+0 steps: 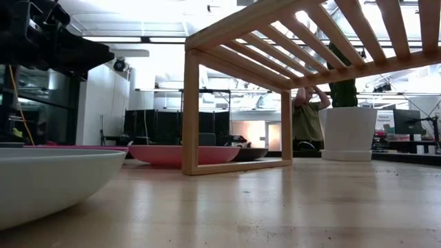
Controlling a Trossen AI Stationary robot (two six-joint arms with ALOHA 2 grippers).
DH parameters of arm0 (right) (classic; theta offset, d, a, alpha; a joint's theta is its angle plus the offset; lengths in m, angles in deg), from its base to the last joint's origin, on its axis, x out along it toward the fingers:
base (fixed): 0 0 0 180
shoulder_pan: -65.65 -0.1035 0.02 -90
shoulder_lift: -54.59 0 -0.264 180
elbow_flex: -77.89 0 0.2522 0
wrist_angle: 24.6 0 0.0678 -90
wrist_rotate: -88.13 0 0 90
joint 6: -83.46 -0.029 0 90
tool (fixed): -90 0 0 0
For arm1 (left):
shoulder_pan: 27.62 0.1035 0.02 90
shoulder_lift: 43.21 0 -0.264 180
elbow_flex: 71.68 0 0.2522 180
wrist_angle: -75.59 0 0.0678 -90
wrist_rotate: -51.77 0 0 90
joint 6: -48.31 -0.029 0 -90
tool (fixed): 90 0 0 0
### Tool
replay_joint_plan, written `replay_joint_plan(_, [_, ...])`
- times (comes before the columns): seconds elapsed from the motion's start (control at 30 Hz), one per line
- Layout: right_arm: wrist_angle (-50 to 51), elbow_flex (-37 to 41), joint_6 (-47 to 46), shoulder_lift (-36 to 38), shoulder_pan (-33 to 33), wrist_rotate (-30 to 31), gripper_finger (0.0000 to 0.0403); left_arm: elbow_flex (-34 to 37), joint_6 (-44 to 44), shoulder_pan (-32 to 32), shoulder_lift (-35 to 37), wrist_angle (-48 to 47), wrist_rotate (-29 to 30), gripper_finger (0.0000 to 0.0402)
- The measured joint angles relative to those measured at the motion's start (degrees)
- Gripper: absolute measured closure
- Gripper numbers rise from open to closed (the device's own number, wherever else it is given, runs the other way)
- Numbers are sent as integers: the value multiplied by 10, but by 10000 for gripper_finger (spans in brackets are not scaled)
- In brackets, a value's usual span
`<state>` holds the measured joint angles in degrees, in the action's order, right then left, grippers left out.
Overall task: Place and stack plates onto a shelf
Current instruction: Put the right black plate on the shelf
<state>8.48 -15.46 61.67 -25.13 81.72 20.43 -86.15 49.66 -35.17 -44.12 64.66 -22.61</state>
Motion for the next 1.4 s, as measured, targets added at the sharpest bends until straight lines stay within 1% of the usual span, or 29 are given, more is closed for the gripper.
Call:
replay_joint_plan(0.13, [89,-39,-48,-59,26,-14,364,0,0,0,0,0,0,289])
replay_joint_plan(0.37, [224,-36,-203,-117,63,-13,261,0,0,0,0,0,0,289])
replay_joint_plan(0.47, [233,-12,-249,-133,73,-18,218,0,0,0,0,0,0,289])
replay_joint_plan(0.6, [210,19,-298,-158,91,-62,182,0,0,0,0,0,0,289])
replay_joint_plan(0.73, [192,45,-324,-186,107,-93,175,0,0,0,0,0,0,289])
replay_joint_plan(0.83, [186,54,-335,-202,116,-99,178,0,0,0,0,0,0,289])
replay_joint_plan(0.97, [172,55,-332,-228,125,-108,183,0,0,0,0,0,0,289])
replay_joint_plan(1.2, [160,55,-322,-278,124,-147,187,0,0,0,0,0,0,289])
replay_joint_plan(1.4, [154,55,-334,-311,125,-154,187,0,0,0,0,0,0,289])
